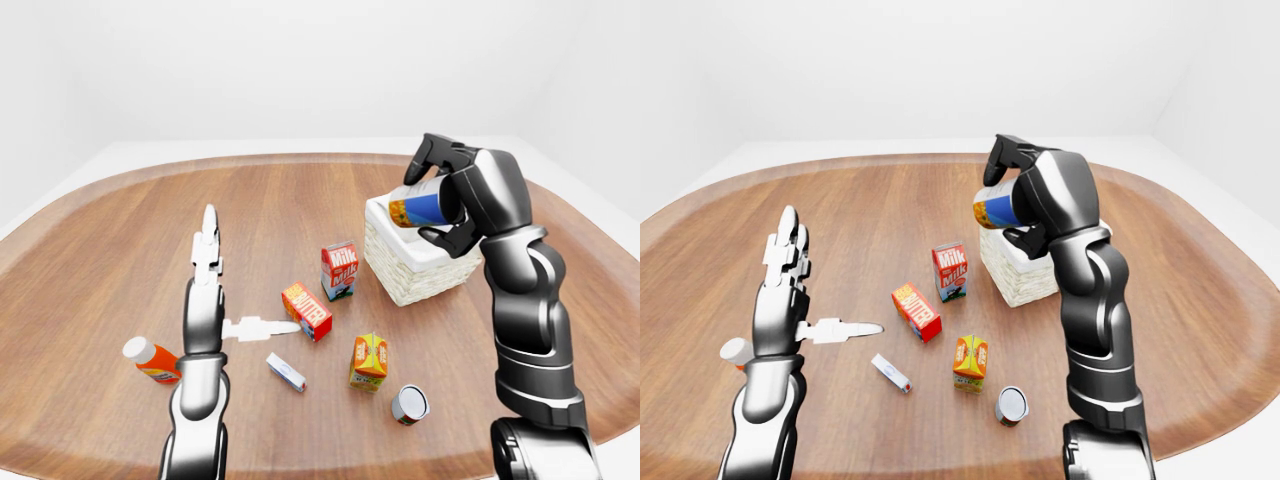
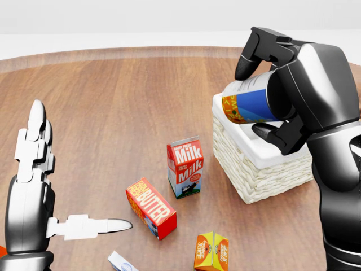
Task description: Pick up the alphabet soup and the tomato sauce, and put them in the basket.
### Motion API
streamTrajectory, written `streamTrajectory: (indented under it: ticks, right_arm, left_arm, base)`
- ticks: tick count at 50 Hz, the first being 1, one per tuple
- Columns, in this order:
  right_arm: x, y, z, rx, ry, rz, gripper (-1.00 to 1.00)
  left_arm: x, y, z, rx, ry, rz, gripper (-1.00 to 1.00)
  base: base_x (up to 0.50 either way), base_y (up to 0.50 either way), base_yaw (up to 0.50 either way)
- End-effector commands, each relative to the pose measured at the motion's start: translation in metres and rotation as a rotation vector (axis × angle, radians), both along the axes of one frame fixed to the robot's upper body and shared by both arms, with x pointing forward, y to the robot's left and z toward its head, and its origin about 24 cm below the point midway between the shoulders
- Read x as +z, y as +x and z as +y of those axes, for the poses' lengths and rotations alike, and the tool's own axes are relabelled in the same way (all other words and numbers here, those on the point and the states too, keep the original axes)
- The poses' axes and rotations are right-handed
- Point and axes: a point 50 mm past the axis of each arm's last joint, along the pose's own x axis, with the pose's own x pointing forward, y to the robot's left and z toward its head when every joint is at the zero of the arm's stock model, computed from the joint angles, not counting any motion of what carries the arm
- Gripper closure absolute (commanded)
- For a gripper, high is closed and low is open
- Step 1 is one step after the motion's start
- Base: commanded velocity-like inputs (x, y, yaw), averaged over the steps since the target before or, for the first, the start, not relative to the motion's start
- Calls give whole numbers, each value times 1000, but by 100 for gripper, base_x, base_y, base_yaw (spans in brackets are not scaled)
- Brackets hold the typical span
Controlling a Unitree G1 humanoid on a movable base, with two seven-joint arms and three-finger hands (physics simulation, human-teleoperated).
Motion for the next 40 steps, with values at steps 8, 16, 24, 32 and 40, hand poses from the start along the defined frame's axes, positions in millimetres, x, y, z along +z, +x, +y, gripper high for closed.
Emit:
streamTrajectory:
  ticks: [8, 16, 24, 32, 40]
  right_arm:
    - [-12, 30, -5, -69, 42, 33, 100]
    - [-3, 38, -2, -61, 35, 23, 100]
    - [4, 46, 1, -60, 30, 20, 100]
    - [10, 54, 2, -63, 28, 23, 100]
    - [13, 65, 2, -78, 23, 38, 100]
  left_arm:
    - [0, -1, 0, 1, 2, 1, -100]
    - [2, -1, 0, -2, 2, -6, -100]
    - [1, -1, 0, -1, 3, -2, -100]
    - [-2, 0, 1, 3, 2, 8, -100]
    - [1, 0, 0, 0, 3, -4, -100]
  base:
    - [0, 0, 0]
    - [0, 0, 0]
    - [0, 0, 0]
    - [0, 0, 0]
    - [0, 0, 0]
